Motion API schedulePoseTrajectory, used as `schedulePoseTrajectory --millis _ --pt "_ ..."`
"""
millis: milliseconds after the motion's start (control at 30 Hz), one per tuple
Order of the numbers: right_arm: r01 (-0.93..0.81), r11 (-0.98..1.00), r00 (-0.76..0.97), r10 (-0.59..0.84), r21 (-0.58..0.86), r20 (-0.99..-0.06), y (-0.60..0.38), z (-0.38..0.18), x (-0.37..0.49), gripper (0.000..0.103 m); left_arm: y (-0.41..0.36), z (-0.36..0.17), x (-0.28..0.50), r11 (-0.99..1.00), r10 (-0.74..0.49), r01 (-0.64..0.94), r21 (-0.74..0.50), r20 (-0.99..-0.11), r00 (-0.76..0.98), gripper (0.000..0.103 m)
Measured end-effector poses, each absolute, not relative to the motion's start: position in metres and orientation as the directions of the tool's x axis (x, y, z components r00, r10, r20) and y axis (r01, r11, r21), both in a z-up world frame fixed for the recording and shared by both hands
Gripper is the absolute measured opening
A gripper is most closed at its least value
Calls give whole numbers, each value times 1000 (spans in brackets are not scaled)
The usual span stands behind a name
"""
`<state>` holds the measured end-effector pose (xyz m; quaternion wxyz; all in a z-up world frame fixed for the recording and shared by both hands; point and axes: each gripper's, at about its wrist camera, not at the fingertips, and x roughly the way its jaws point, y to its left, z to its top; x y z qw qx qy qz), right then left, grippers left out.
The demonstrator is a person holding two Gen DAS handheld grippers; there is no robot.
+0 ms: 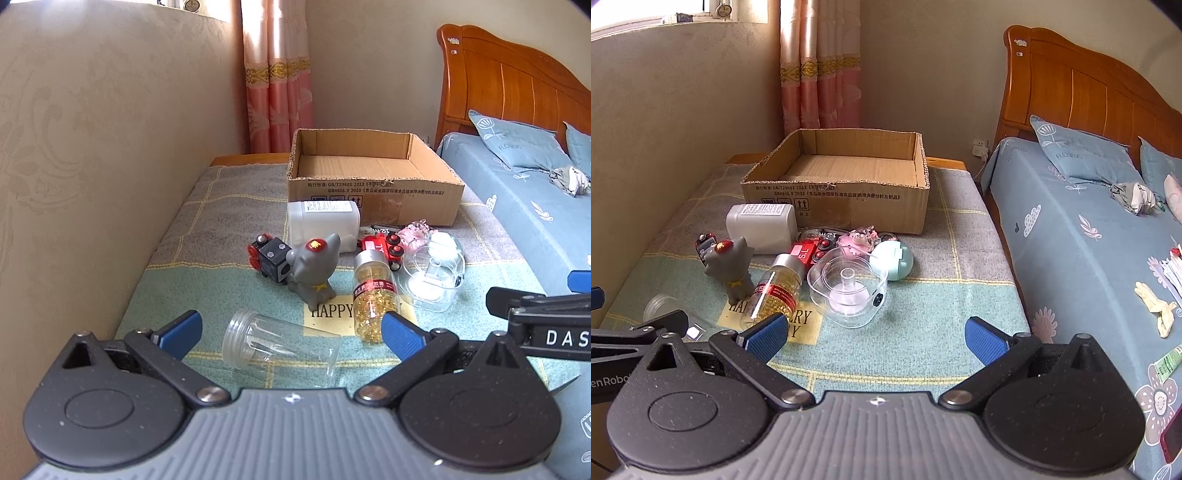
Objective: Organize rigid objects
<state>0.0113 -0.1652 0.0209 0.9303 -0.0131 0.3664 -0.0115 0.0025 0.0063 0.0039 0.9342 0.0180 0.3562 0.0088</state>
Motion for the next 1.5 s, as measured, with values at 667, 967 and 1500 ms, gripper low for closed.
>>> schedulePoseTrajectory --millis 667,967,1500 --pt "-75 997 735 66 16 -675 -172 5 24 103 17 -13 5 987 -69 145 71 -623 779 102" --pt "-194 980 746 178 47 -642 -200 -19 24 103 29 -41 2 969 -128 235 74 -663 737 102" --pt "-327 945 652 250 32 -716 -207 -69 44 103 29 -83 22 968 -124 245 61 -731 671 102"
